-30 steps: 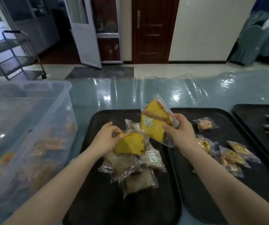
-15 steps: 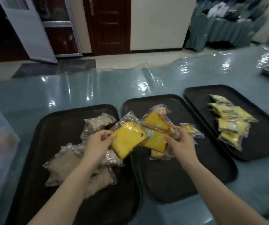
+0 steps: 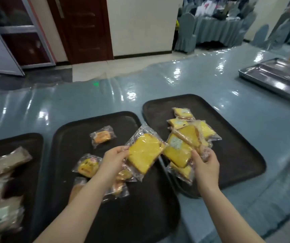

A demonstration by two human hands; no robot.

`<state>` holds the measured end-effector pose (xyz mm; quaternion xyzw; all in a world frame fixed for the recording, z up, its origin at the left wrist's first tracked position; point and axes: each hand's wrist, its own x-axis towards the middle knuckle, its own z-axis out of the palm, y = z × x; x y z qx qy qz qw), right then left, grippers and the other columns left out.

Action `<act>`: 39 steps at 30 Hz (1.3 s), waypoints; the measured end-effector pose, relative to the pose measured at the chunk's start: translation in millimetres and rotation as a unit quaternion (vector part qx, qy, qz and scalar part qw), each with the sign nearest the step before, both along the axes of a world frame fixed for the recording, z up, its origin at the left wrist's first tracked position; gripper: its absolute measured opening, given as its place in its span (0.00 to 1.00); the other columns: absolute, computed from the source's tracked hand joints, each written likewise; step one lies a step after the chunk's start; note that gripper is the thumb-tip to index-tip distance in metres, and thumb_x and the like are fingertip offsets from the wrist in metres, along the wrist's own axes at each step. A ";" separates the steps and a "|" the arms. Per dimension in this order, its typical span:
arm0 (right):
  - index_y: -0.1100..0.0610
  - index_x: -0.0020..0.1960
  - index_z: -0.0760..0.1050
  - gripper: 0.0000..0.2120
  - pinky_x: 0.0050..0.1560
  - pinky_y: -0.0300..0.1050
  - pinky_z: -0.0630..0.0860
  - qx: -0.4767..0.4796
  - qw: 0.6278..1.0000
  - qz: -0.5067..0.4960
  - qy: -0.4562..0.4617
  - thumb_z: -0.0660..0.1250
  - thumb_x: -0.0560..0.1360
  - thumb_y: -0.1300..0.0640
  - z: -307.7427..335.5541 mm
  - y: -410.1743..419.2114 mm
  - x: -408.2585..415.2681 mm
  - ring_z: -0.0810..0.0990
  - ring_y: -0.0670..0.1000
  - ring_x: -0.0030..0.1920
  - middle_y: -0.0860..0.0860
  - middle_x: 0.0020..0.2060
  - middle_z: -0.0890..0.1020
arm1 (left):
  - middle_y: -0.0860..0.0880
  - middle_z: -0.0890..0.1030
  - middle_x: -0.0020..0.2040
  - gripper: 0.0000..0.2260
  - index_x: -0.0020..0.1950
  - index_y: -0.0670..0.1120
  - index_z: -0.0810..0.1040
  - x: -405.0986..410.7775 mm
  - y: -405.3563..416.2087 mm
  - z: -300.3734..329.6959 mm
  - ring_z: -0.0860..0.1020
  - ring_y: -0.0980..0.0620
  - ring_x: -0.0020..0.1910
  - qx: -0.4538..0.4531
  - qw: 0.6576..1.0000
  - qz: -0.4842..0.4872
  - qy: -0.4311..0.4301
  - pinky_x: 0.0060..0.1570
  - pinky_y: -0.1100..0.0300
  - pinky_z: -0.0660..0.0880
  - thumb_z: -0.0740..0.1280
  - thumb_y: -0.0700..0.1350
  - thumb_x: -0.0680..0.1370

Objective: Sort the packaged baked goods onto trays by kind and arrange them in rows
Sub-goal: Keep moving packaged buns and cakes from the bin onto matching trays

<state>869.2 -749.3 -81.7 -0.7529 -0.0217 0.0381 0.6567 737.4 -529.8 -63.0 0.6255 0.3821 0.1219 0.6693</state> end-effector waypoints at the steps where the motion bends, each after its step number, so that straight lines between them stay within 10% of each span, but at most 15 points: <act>1: 0.49 0.54 0.76 0.09 0.48 0.48 0.77 -0.007 1.000 -0.016 0.012 0.69 0.75 0.54 -4.0 -13.8 18.9 0.81 0.49 0.49 0.47 0.47 0.82 | 0.50 0.83 0.44 0.07 0.48 0.49 0.81 21.6 -15.1 -1.3 0.80 0.51 0.46 -0.020 1.000 0.002 0.000 0.52 0.51 0.76 0.65 0.40 0.77; 9: 0.52 0.58 0.76 0.11 0.44 0.43 0.77 0.106 0.981 -0.083 0.140 0.67 0.77 0.53 -32.7 -57.1 130.1 0.83 0.48 0.48 0.47 0.48 0.84 | 0.46 0.84 0.45 0.09 0.57 0.41 0.79 150.9 -97.0 -11.4 0.82 0.51 0.42 -0.151 0.987 -0.051 -0.027 0.42 0.58 0.79 0.64 0.42 0.79; 16: 0.50 0.62 0.74 0.16 0.60 0.52 0.69 0.038 0.955 0.041 0.292 0.65 0.76 0.47 -41.8 -65.4 157.3 0.73 0.53 0.57 0.51 0.65 0.74 | 0.48 0.58 0.77 0.33 0.78 0.49 0.53 193.9 -110.9 -19.8 0.61 0.49 0.73 -0.037 0.993 -0.101 0.050 0.68 0.52 0.61 0.66 0.50 0.78; 23: 0.60 0.71 0.65 0.24 0.47 0.50 0.77 0.080 0.906 0.108 0.401 0.63 0.79 0.50 -37.9 -64.8 116.3 0.79 0.59 0.54 0.59 0.63 0.75 | 0.48 0.75 0.64 0.20 0.70 0.48 0.69 155.3 -114.1 -18.8 0.75 0.55 0.57 -0.045 0.990 -0.119 0.052 0.52 0.62 0.70 0.65 0.47 0.78; 39: 0.55 0.59 0.77 0.12 0.54 0.48 0.76 0.134 0.918 0.281 0.248 0.66 0.78 0.53 49.5 89.7 -130.3 0.82 0.53 0.54 0.53 0.53 0.84 | 0.49 0.84 0.52 0.10 0.61 0.47 0.74 -126.6 -20.6 61.3 0.82 0.49 0.51 -0.029 0.993 -0.046 -0.105 0.56 0.53 0.75 0.63 0.42 0.80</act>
